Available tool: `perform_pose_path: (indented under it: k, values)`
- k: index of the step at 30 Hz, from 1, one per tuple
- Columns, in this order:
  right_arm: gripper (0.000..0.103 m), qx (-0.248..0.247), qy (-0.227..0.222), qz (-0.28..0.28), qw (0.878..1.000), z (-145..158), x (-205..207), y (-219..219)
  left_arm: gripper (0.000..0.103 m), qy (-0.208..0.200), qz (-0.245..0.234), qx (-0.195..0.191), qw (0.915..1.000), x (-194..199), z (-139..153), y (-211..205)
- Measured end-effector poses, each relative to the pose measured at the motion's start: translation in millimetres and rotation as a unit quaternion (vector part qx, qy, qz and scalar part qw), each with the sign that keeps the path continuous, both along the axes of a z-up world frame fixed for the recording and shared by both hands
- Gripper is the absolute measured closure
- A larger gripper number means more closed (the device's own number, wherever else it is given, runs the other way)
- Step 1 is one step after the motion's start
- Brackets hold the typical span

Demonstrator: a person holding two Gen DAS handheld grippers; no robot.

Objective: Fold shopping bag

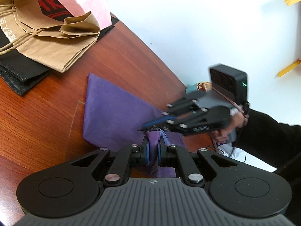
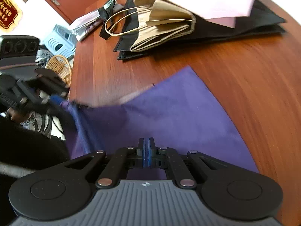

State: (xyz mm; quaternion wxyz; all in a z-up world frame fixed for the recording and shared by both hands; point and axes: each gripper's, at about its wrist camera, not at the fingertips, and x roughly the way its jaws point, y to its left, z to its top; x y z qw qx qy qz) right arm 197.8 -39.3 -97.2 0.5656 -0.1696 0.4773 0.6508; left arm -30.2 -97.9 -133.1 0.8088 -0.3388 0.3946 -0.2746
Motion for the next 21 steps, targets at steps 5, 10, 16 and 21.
perform_pose_path:
  k: [5, 10, 16, 21]
  values:
    - [0.079, -0.008, -0.008, -0.028, 1.000, 12.9, 1.9, -56.9, 0.094, 0.001, 0.002, 0.007, 1.0000, -1.1, -0.2, -0.3]
    - [0.066, -0.010, -0.016, -0.078, 0.997, 24.2, 0.7, -115.4, 0.095, 0.004, 0.004, 0.012, 0.9999, -2.0, -0.7, -0.7]
    - [0.047, -0.017, -0.031, -0.129, 0.991, 25.9, -9.5, -164.5, 0.094, 0.006, 0.010, 0.019, 0.9998, -2.3, 1.0, 2.0]
    - [0.041, -0.028, -0.039, -0.157, 0.986, 17.7, -16.6, -197.5, 0.094, 0.008, 0.018, 0.021, 0.9996, -2.4, 2.6, 4.0]
